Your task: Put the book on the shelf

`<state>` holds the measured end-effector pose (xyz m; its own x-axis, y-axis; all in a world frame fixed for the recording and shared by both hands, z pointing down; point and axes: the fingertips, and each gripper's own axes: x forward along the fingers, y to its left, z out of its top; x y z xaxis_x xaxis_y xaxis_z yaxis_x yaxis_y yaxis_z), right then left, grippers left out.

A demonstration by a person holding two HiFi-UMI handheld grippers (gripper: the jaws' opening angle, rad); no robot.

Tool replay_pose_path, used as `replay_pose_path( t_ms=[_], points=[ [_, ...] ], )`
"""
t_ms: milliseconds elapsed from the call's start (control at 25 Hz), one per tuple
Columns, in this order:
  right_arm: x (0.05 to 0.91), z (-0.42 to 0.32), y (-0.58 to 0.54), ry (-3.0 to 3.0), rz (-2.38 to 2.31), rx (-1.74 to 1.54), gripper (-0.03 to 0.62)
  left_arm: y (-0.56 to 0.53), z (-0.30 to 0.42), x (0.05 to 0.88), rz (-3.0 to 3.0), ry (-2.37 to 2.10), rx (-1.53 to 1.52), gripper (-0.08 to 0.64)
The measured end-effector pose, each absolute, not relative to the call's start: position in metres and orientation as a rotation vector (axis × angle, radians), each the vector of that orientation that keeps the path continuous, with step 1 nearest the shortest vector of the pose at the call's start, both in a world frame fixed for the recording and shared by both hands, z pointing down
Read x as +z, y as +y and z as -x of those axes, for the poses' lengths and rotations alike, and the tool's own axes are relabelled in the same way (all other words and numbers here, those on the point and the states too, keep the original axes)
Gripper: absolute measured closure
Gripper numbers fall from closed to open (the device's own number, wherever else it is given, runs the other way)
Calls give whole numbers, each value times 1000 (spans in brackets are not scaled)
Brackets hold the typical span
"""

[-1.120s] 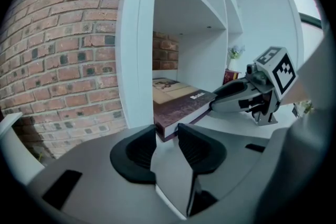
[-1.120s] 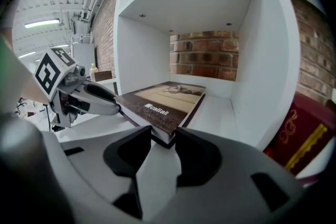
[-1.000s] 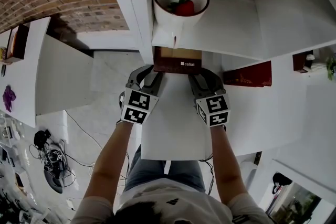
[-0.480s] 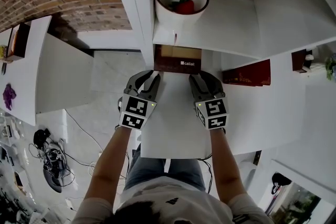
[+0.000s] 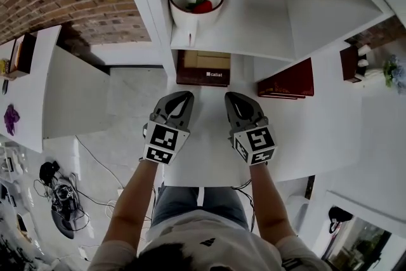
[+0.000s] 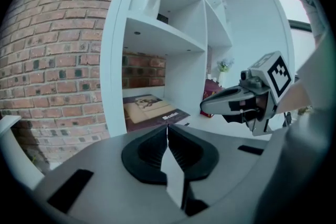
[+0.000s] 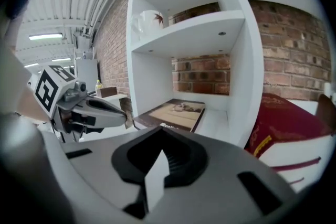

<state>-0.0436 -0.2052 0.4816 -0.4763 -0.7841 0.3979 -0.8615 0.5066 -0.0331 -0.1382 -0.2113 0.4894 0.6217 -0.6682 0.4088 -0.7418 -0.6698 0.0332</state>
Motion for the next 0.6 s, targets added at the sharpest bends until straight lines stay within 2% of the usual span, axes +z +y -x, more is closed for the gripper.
replay_pose_path(
  t_ms=[600],
  points=[
    [374, 41, -162, -2667, -1329, 243, 583, -167, 67, 376, -2834, -1019, 229, 546]
  ],
)
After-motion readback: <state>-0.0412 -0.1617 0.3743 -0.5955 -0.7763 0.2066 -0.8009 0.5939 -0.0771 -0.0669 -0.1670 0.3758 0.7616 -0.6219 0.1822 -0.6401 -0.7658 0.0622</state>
